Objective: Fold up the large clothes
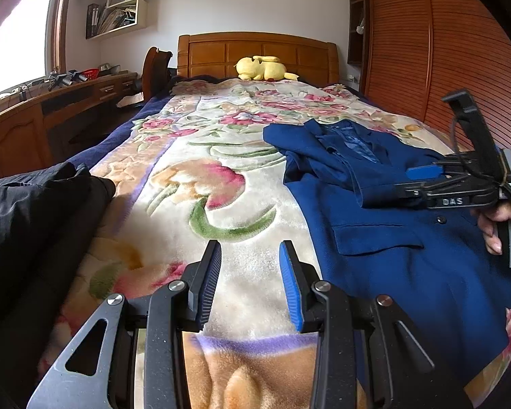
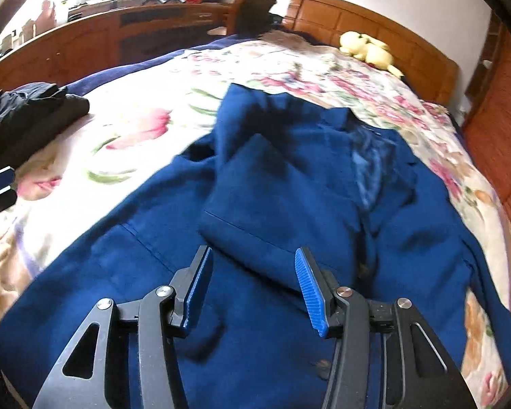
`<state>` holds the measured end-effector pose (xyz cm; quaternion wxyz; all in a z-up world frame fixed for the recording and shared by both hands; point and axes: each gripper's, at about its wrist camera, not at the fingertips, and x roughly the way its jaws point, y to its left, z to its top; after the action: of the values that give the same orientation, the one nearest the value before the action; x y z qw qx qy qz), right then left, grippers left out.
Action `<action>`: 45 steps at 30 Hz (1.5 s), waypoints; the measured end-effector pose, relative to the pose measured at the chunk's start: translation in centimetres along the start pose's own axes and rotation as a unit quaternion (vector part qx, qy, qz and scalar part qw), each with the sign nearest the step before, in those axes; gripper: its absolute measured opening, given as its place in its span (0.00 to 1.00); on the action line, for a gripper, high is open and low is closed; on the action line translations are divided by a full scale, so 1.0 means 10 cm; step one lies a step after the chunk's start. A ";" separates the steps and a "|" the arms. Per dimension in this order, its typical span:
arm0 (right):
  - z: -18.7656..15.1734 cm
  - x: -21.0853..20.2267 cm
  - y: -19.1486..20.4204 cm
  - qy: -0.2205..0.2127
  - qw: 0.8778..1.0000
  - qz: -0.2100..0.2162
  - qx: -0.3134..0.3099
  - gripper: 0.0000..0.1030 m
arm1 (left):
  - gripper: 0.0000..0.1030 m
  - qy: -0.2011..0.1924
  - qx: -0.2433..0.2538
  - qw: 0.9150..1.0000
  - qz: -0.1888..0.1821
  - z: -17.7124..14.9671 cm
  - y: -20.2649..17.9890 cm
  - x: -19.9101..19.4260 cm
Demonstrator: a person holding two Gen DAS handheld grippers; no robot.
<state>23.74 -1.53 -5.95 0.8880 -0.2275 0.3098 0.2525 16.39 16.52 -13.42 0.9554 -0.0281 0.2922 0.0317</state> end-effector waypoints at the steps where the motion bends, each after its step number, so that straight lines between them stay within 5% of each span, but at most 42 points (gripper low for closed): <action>1: 0.03 0.06 -0.04 -0.001 1.000 0.001 -0.001 0.50 | 0.35 0.000 0.000 1.000 0.000 0.00 0.00 0.00; 22: 0.21 0.63 0.15 0.071 0.996 -0.027 -0.044 0.49 | 0.35 0.002 0.001 1.000 -0.003 0.00 -0.01 0.02; 25: 0.19 0.54 0.20 0.050 0.994 -0.053 -0.080 0.17 | 0.35 0.002 0.001 1.000 -0.004 0.00 -0.01 0.02; 28: 0.18 0.37 0.11 0.023 0.995 -0.064 -0.079 0.09 | 0.35 0.003 0.002 1.000 -0.003 0.00 -0.01 0.02; 35: 0.17 -0.22 -0.49 -0.044 0.994 -0.104 0.007 0.08 | 0.35 0.003 0.001 1.000 -0.004 0.00 -0.01 0.02; 45: -0.40 -1.08 -1.24 -0.088 0.970 -0.176 0.145 0.08 | 0.35 0.004 0.004 1.000 -0.003 -0.01 -0.02 0.03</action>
<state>21.97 -16.60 1.51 0.9657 -0.1238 0.2191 0.0636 16.62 16.34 -13.70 0.9545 -0.0257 0.2959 0.0278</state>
